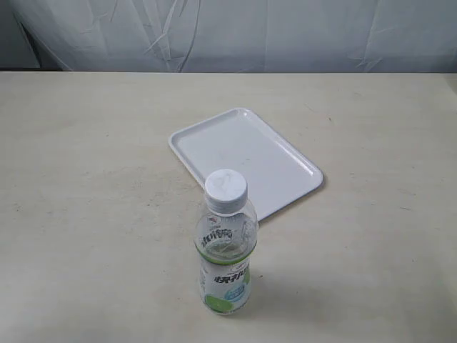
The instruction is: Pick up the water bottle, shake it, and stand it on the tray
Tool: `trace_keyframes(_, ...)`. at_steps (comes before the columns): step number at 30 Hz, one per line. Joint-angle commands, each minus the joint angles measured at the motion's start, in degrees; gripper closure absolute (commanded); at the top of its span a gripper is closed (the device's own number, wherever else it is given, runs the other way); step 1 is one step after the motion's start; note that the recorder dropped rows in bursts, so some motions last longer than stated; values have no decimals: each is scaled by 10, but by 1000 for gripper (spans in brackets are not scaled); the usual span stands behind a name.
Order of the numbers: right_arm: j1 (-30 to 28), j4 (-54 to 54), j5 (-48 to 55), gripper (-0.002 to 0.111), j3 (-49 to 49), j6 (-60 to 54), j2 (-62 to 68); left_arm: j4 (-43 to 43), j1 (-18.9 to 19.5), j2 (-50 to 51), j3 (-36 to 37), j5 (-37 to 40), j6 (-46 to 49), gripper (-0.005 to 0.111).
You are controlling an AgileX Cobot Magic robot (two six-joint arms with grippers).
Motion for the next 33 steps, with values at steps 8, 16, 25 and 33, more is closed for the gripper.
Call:
trace_keyframes(8,-1,37,-223,109,1,-2,-3,1,0,-3,1,1,-3,107)
trace_keyframes(16,-1,135,-626,109,1,2,-3,1,0,-3,1,1,-3,107)
trace_keyframes(25,-1,-69,-509,109,1,627,-3,1,0,-3,1,1,-3,107)
trace_keyframes(33,-1,-720,-499,109,-32,1098,42,1,0,-3,1,1,-3,107)
